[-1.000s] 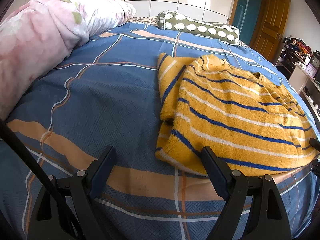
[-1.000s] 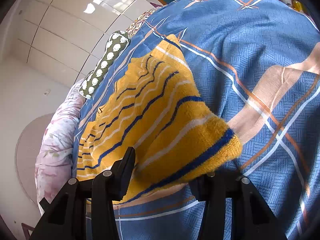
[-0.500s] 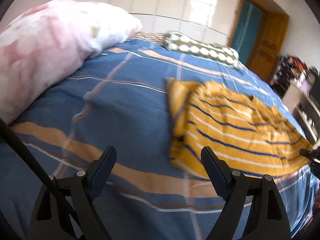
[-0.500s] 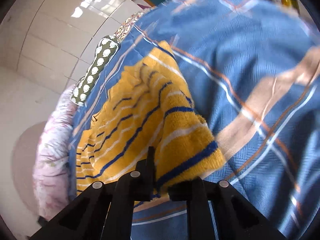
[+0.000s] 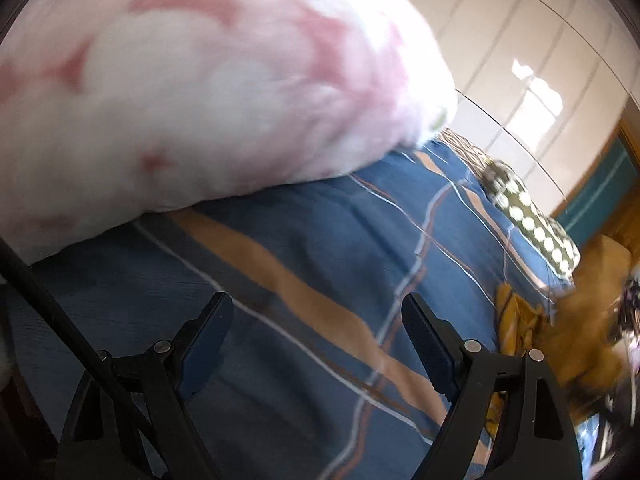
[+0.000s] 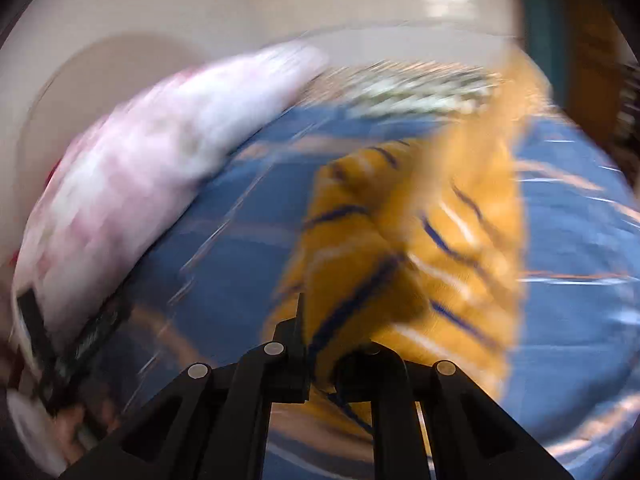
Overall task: Fold small clothes
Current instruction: 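Grasp the folded sweater edge with the right gripper and fold it over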
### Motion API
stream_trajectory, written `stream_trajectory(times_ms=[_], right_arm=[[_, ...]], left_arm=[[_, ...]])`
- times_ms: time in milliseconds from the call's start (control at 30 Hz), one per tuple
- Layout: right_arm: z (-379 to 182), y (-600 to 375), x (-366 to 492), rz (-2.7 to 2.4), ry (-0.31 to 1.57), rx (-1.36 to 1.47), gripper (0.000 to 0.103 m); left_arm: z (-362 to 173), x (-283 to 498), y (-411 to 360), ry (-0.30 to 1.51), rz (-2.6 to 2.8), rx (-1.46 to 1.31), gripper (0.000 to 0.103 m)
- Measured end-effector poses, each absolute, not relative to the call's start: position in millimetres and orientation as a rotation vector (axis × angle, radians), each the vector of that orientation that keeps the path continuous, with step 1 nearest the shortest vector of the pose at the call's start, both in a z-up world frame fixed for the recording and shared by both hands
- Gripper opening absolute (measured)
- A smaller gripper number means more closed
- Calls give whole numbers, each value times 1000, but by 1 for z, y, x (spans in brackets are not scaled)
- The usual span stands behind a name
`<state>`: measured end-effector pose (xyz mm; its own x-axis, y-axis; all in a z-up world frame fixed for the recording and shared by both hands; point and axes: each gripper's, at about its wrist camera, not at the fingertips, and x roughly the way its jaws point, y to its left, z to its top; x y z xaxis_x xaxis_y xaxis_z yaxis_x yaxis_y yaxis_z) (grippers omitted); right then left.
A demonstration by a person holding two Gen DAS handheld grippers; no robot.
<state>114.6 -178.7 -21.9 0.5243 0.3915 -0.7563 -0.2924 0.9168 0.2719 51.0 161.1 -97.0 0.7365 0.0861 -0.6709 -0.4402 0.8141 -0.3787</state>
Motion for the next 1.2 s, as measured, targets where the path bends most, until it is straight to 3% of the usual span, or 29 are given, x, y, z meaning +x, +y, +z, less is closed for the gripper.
stream_trajectory(times_ms=[167, 333, 400, 633, 700, 833, 967, 1033, 1100, 1133, 1167, 1200], right_arm=[[-82, -143, 118, 410, 1049, 46, 9], [-68, -151, 116, 423, 1039, 37, 14], [-56, -158, 106, 463, 1033, 49, 29], [4, -215, 109, 373, 883, 137, 51], [6, -238, 123, 255, 859, 118, 66], [-14, -282, 151, 108, 909, 205, 67], [-20, -266, 163, 163, 925, 179, 67], [-23, -241, 168, 206, 937, 93, 73], [-45, -219, 176, 224, 1001, -2, 93], [-57, -209, 182, 227, 1048, -54, 95], [-70, -200, 185, 202, 1076, -119, 94], [-72, -194, 184, 191, 1045, -134, 85]], left_arm=[[-97, 51, 158, 691, 285, -529, 85], [-95, 55, 150, 695, 264, -526, 85], [-94, 56, 147, 694, 260, -513, 85], [-93, 58, 139, 696, 237, -522, 85], [-94, 61, 132, 702, 221, -498, 85], [-93, 62, 125, 698, 210, -479, 85], [-96, 66, 121, 712, 205, -480, 85], [-98, 69, 117, 728, 198, -475, 85], [-100, 71, 113, 735, 197, -463, 85], [-100, 72, 111, 735, 199, -456, 85], [-100, 72, 109, 734, 201, -447, 85], [-99, 72, 108, 732, 202, -440, 85]])
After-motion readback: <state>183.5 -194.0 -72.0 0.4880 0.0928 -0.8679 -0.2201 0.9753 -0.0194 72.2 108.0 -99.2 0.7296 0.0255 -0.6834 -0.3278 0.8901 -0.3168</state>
